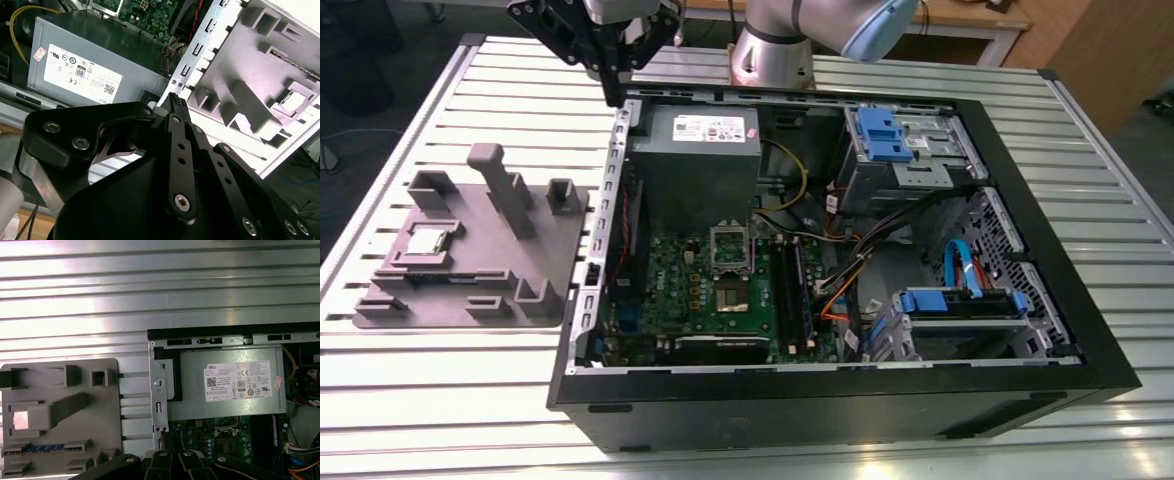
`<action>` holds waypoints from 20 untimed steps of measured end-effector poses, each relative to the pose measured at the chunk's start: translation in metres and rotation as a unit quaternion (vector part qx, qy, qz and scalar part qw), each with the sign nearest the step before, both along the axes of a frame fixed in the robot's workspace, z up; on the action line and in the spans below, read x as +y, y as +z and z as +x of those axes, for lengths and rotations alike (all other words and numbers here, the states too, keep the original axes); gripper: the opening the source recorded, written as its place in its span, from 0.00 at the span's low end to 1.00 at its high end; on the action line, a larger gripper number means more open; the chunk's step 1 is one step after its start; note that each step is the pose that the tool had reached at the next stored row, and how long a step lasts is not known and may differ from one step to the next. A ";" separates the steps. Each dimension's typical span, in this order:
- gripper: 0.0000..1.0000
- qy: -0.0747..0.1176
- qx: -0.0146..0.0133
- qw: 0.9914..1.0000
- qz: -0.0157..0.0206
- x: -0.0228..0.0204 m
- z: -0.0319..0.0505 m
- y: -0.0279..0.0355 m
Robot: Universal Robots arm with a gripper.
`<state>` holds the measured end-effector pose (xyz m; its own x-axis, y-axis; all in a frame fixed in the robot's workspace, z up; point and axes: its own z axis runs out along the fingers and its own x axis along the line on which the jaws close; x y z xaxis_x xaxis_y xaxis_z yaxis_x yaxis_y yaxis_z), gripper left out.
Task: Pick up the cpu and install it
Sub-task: 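Reach for the cpu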
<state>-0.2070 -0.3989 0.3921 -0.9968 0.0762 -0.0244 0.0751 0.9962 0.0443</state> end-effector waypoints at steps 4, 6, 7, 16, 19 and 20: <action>0.10 0.000 0.000 1.000 0.000 0.0000 -0.0023 -0.0001; 0.10 0.000 0.000 1.000 0.000 0.0000 -0.0026 -0.0001; 0.10 0.000 0.000 1.000 0.000 0.0000 -0.0029 -0.0001; 0.10 0.000 0.000 1.000 0.000 0.0000 -0.0047 -0.0002; 0.10 0.000 0.000 1.000 0.000 0.0000 -0.0055 -0.0001; 0.10 0.000 0.000 1.000 0.000 0.0000 -0.0058 -0.0001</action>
